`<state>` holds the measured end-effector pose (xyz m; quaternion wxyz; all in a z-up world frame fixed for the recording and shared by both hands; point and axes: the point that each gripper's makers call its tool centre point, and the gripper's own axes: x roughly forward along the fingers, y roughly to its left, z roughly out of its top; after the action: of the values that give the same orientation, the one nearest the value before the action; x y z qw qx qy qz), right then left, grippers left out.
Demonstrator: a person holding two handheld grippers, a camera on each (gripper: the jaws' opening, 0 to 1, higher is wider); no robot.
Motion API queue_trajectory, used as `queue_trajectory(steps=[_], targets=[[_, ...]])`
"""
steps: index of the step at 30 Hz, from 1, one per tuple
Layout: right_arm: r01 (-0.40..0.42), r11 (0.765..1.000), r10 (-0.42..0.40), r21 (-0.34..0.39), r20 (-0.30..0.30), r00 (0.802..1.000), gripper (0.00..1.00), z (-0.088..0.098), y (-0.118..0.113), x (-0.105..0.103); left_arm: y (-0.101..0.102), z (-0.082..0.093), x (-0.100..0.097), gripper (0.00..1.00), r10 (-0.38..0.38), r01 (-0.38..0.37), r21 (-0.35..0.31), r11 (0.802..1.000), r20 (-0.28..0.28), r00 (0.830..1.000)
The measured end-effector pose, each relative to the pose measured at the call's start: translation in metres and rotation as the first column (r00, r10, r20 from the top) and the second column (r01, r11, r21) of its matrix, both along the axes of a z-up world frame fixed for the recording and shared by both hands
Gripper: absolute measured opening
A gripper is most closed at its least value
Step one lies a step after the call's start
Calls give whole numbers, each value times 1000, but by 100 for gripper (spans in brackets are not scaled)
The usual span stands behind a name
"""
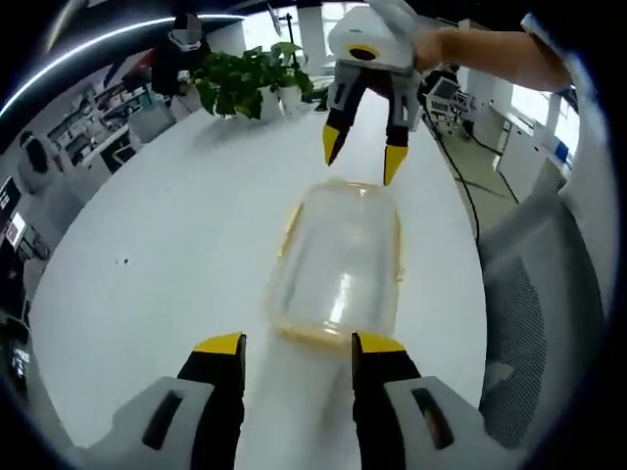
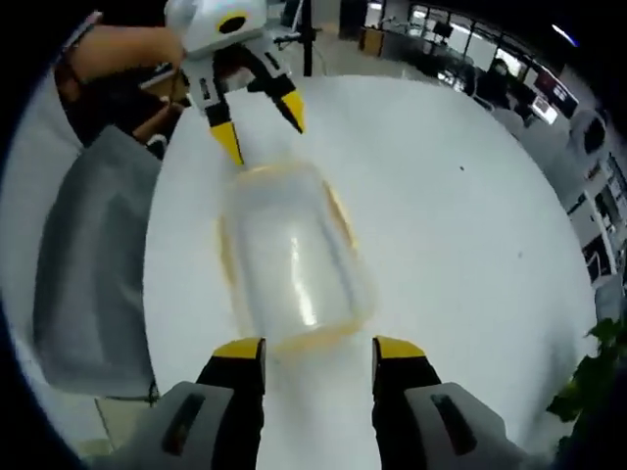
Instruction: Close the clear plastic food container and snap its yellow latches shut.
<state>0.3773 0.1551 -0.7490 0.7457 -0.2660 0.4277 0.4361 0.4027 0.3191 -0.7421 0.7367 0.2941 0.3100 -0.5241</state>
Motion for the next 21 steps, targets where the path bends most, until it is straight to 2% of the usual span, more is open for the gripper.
queue_trajectory(steps=[2, 5, 7, 10, 11, 13, 15, 18, 20, 21], targets=[[39, 999, -39, 21, 6, 999, 42, 1, 2, 2, 0, 1, -2, 42, 58, -58, -21, 998, -38, 998], [123, 991, -123, 49, 5, 992, 41, 1, 3, 2, 3, 0, 3, 41, 152, -155, -46, 987, -62, 986], [168, 982, -168, 82, -11, 986, 41, 0, 6, 0, 6, -2, 4, 41, 217, -222, -54, 973, -86, 972], [230, 969, -230, 92, -10, 973, 41, -2, 3, 0, 6, -5, 2, 42, 274, -286, -77, 955, -131, 953], [288, 950, -285, 122, -37, 958, 41, -2, 5, 1, 6, -7, 2, 42, 308, -325, -91, 941, -164, 937], [376, 914, -371, 154, -59, 927, 41, -2, 2, 6, 9, -11, 2, 42, 338, -355, -74, 932, -177, 924], [425, 891, -418, 158, -75, 905, 41, -3, -2, 8, 8, -11, 0, 43, 369, -391, -81, 917, -207, 906], [480, 864, -473, 149, -84, 877, 42, -8, -8, 12, 3, -11, -3, 44, 392, -421, -89, 902, -238, 889], [505, 851, -496, 143, -96, 863, 43, -11, -9, 13, 1, -16, -4, 44, 417, -447, -73, 891, -254, 873], [512, 846, -500, 149, -109, 859, 43, -11, -8, 13, 1, -18, -5, 44, 422, -450, -62, 891, -253, 871]])
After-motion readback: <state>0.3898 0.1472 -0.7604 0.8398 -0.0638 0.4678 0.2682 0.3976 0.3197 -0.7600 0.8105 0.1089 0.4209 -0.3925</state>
